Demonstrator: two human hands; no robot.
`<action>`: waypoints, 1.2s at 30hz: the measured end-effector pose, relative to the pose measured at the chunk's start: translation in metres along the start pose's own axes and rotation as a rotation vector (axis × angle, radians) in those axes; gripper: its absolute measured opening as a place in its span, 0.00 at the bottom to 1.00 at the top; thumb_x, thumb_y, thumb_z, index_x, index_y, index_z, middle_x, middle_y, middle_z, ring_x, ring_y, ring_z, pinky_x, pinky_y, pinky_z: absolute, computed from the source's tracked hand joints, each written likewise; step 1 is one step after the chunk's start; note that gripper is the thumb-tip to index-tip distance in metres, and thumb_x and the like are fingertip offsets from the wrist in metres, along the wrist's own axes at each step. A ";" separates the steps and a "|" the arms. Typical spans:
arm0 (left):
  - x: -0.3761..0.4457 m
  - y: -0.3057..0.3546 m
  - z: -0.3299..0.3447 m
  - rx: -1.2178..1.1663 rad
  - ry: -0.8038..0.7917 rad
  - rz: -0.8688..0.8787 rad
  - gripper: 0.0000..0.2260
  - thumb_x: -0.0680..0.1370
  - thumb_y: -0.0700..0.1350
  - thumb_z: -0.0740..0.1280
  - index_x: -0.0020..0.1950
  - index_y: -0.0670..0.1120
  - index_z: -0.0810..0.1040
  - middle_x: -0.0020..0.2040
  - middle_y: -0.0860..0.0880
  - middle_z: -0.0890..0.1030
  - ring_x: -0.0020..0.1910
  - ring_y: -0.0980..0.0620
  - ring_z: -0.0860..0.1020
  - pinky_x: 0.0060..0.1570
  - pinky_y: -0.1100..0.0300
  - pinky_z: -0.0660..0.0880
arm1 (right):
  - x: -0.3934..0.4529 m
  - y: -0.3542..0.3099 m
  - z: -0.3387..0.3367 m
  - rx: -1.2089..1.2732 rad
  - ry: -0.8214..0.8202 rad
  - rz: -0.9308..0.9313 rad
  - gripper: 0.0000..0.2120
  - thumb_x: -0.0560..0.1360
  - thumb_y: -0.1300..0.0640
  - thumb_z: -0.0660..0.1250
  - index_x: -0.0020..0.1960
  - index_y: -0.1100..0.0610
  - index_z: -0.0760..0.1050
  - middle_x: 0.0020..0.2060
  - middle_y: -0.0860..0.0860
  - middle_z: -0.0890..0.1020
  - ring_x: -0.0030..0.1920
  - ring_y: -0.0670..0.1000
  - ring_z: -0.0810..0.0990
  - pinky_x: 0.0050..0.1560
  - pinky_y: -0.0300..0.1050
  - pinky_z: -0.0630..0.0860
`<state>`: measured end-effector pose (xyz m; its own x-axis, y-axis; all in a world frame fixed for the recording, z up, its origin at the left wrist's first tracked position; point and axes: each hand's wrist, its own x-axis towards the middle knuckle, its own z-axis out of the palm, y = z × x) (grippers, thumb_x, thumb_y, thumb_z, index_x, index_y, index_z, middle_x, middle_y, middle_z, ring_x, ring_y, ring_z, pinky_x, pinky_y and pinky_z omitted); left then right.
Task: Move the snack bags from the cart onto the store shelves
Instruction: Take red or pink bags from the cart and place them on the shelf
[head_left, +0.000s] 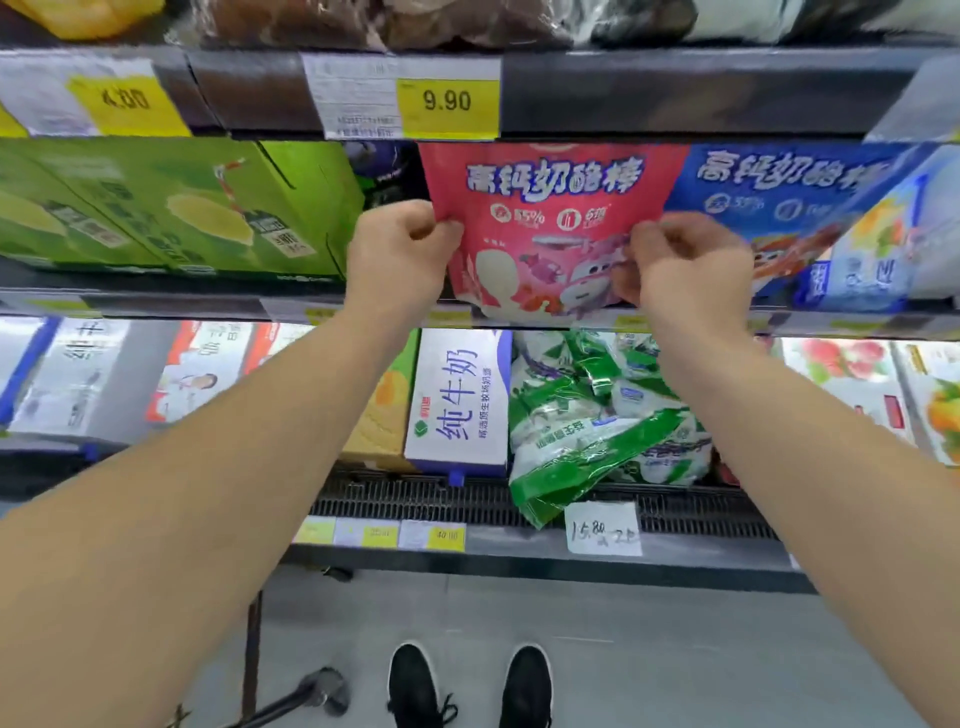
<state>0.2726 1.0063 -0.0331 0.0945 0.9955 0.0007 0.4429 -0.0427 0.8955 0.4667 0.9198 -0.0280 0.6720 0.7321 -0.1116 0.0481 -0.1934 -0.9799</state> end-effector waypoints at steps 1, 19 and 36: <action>-0.002 -0.004 0.001 -0.021 -0.036 -0.038 0.18 0.69 0.55 0.65 0.39 0.39 0.79 0.35 0.37 0.80 0.32 0.47 0.74 0.39 0.43 0.78 | -0.003 0.005 0.001 -0.012 -0.009 0.000 0.05 0.73 0.55 0.68 0.39 0.48 0.79 0.33 0.48 0.82 0.35 0.52 0.82 0.46 0.62 0.81; -0.040 -0.013 0.025 0.009 -0.245 -0.031 0.26 0.74 0.40 0.67 0.70 0.56 0.71 0.52 0.65 0.78 0.43 0.74 0.74 0.50 0.66 0.77 | -0.029 0.040 0.007 -0.324 -0.295 -0.052 0.37 0.70 0.60 0.66 0.75 0.42 0.59 0.69 0.45 0.71 0.37 0.41 0.79 0.45 0.42 0.75; -0.071 -0.024 -0.013 0.141 -0.188 -0.155 0.18 0.77 0.45 0.68 0.67 0.53 0.76 0.59 0.55 0.80 0.53 0.58 0.79 0.51 0.65 0.75 | -0.060 0.037 0.010 -0.472 -0.431 -0.057 0.27 0.74 0.59 0.66 0.72 0.49 0.67 0.65 0.46 0.74 0.54 0.45 0.77 0.51 0.41 0.72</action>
<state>0.2434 0.9378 -0.0491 0.1741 0.9586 -0.2254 0.5834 0.0840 0.8078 0.4208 0.8749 -0.0588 0.3064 0.9276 -0.2139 0.4610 -0.3412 -0.8192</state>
